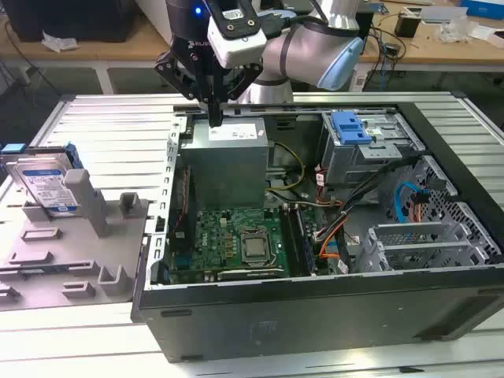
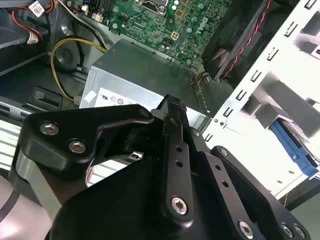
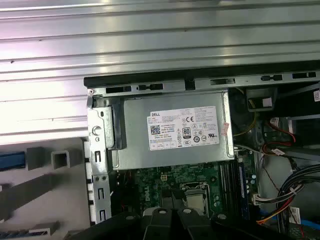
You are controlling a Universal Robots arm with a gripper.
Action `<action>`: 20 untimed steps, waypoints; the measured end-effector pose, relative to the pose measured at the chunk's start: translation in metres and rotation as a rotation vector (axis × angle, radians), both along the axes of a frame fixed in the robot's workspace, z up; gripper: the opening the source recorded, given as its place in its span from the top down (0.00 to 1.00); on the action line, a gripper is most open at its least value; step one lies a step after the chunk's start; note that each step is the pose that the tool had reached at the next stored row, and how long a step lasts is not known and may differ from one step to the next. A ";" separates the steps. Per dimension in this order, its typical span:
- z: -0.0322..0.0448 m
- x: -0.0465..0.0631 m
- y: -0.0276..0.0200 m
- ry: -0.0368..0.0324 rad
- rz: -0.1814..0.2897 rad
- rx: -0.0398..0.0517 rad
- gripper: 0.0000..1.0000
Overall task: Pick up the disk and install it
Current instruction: 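Reach for the disk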
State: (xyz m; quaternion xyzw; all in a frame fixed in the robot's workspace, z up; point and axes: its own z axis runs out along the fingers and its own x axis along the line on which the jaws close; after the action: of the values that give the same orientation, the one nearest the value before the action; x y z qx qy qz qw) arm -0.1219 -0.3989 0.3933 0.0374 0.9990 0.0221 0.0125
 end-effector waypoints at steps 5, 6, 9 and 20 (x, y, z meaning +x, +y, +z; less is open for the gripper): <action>0.0000 0.000 0.0000 0.0000 0.000 -0.0001 0.89; 0.0000 0.000 0.0000 0.0000 0.000 -0.0001 0.89; 0.0000 0.000 0.0000 0.0000 0.000 -0.0001 0.89; -0.0014 -0.016 0.0035 0.0000 0.000 -0.0001 0.89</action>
State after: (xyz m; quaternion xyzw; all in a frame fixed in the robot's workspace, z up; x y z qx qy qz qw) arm -0.1381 -0.3954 0.3919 0.0373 0.9990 0.0221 0.0125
